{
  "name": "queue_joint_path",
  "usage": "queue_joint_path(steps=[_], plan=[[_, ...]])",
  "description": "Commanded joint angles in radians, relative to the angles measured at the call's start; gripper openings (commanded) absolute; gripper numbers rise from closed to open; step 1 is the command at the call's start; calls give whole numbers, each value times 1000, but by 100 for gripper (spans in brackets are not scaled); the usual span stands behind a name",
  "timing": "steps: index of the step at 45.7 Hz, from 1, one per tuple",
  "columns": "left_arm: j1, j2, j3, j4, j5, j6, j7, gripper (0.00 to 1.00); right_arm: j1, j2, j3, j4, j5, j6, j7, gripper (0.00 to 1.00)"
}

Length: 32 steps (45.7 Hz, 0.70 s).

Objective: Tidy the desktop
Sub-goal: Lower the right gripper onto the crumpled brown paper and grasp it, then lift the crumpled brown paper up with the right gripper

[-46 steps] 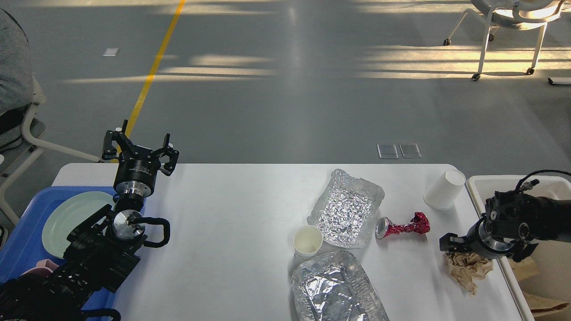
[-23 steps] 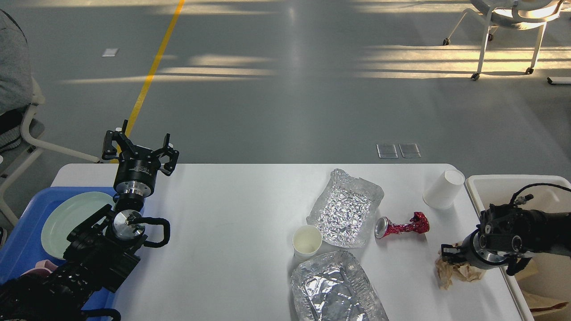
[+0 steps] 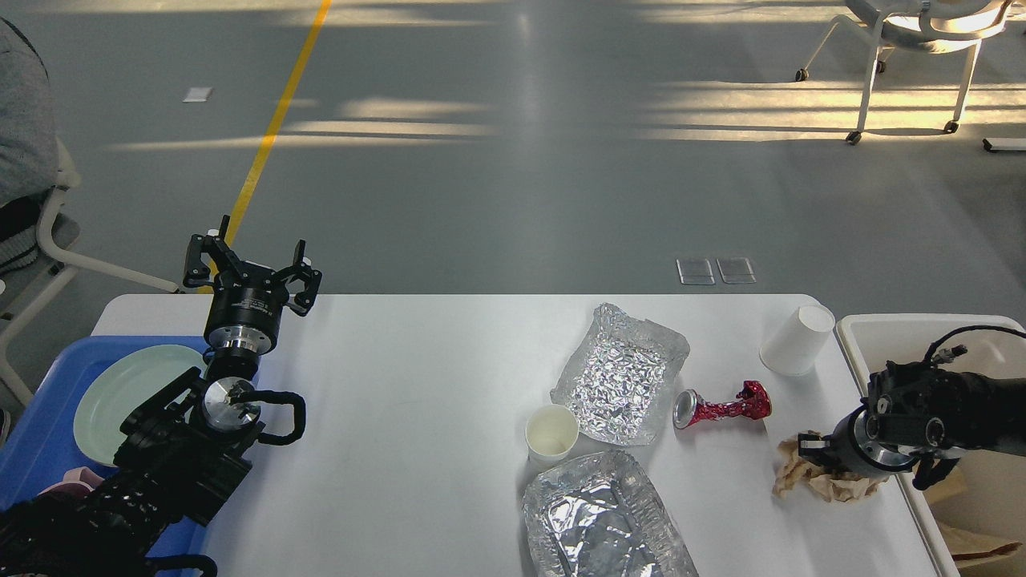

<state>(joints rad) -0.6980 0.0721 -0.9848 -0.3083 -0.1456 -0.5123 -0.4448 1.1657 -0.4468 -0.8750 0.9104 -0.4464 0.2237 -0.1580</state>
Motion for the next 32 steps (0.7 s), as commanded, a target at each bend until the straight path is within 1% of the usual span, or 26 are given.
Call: queue_joint_path(steps=[1,8,12,20,32], plan=[[0,0,0,0,0,0,0,100,35,-24,8,1,0,6,0,0],[0,0,0,0,0,0,0,100,120,-85,-2,33,0,16,0,0],[0,0,0,0,0,0,0,100,201,-125,-9,59,-2,69,0,0],[0,0,0,0,0,0,0,100,426,-194,2,61,-2,322,2,0],[0,0,0,0,0,0,0,100,834,-237,47,59,-2,679,5,0]])
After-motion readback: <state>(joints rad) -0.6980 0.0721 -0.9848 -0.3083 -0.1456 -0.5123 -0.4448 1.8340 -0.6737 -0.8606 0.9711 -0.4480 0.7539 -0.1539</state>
